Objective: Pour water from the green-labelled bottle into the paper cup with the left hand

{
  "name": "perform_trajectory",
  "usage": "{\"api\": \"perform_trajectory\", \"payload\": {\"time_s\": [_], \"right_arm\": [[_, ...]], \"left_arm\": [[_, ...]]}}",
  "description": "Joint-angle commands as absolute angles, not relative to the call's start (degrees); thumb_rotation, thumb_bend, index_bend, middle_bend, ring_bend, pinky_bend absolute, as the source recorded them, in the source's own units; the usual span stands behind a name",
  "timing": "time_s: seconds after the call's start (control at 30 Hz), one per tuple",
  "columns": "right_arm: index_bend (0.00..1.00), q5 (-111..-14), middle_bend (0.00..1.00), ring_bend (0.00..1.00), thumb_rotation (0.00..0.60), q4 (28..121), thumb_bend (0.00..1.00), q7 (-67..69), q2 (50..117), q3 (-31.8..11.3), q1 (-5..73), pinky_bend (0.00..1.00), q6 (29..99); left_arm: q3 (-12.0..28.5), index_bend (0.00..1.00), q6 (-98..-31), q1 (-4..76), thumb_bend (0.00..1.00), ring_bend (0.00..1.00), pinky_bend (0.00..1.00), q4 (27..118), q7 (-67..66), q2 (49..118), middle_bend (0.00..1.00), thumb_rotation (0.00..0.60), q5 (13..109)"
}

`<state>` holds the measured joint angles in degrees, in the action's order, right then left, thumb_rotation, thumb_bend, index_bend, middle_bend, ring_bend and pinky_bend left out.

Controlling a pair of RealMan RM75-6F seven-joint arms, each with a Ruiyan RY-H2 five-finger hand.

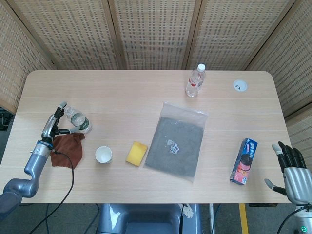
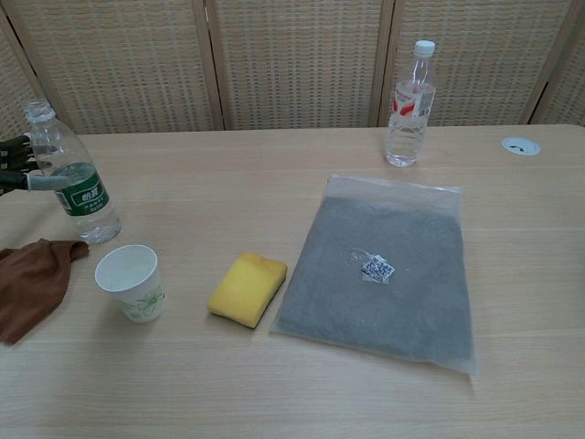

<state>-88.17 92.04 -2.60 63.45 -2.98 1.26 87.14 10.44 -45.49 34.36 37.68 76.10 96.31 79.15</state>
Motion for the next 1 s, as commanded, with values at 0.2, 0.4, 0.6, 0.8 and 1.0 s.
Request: {"api": "perform_trajectory", "payload": {"time_s": [0.2,0.4,0.6,0.8,1.0], "right_arm": [[0.00,-87.1,0.00,0.00,0.600,91.8,0.00,-3.1,63.7,-3.2,1.8,0.00,86.0],[0.00,-86.6,0.00,0.00,0.600,91.8,0.00,-3.2,63.9,-3.1,2.1,0.00,85.2],[0.00,-86.2,0.00,0.00,0.600,91.7,0.00,-3.4,63.9,-3.2,2.2,0.00,85.0],[0.00,-86.2,0.00,0.00,0.600,91.6,0.00,-3.7,64.2,-3.1,2.3,0.00,85.0],[0.00,-86.3,0.00,0.00,0.600,91.6,0.00,-3.6,64.2,-3.0,2.4,0.00,84.8]], "left_arm": [[11.2,0.00,-43.4,37.9,0.10,0.00,0.00,31.9,76.3,101.3,0.00,0.600,78.8],[11.4,0.00,-42.3,39.5,0.12,0.00,0.00,28.4,76.3,103.9,0.00,0.600,78.6],[12.0,0.29,-41.8,40.2,0.29,0.04,0.01,25.6,77.3,106.2,0.20,0.600,77.8],[13.7,0.62,-42.2,40.4,0.58,0.25,0.17,24.0,78.4,107.8,0.49,0.600,76.0],[13.9,0.67,-43.4,40.1,0.62,0.31,0.26,25.0,80.8,107.2,0.55,0.600,76.3]]}}
